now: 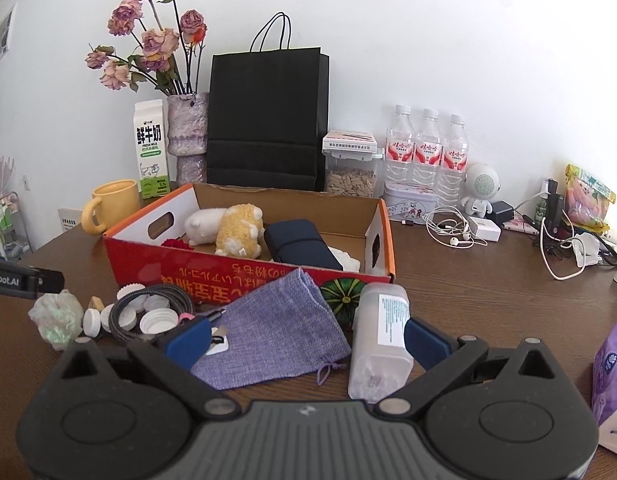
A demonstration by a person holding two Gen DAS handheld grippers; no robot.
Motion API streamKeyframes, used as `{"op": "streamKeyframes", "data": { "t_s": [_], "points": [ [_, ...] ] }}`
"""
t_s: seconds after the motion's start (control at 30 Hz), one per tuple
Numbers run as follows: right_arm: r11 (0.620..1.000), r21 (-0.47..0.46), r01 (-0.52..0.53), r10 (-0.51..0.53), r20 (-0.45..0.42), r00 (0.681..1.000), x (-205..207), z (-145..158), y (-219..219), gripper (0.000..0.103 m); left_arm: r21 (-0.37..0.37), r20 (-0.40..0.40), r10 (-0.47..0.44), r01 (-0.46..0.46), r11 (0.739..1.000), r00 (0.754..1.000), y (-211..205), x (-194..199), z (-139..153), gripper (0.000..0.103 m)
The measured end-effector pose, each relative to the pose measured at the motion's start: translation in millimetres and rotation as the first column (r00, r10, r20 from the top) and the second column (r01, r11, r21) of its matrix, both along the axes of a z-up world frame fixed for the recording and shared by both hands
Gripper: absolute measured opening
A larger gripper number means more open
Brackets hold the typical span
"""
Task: Organize objects
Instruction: 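Withdraw both tools from the box back over the table items, then grasp the clear plastic bag with the left tool while the right tool grasps the white container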
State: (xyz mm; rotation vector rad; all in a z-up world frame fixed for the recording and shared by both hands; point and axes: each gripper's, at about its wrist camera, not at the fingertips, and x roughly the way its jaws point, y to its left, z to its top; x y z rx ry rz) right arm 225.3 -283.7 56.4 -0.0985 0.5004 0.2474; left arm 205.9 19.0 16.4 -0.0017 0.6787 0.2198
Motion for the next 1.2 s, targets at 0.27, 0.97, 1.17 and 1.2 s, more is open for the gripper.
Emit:
{"op": "streamKeyframes", "data": {
  "t_s": [0.27,0.97,1.17,1.2],
  "points": [
    [1.0,-0.013,0.022,-0.022,-0.027,0.999,-14,-12,-15,0.103,0.001,-0.031,0.013,-0.013,1.0,0.999,10,-13,-13,0.103],
    [0.994,-0.036,0.102,-0.104,-0.081,0.991,44,-45,-39,0.102,-0.007,-0.103,0.03,-0.03,1.0,0.994,18,24,-43,0.103],
    [0.994,-0.041,0.103,-0.106,-0.077,0.991,59,-50,-41,0.096,0.002,-0.104,0.018,-0.018,1.0,0.994,17,32,-44,0.103],
    [0.994,-0.037,0.105,-0.107,-0.074,0.991,61,-50,-41,0.095,0.004,-0.102,0.014,-0.014,1.0,0.995,17,32,-44,0.103]
  ]
}}
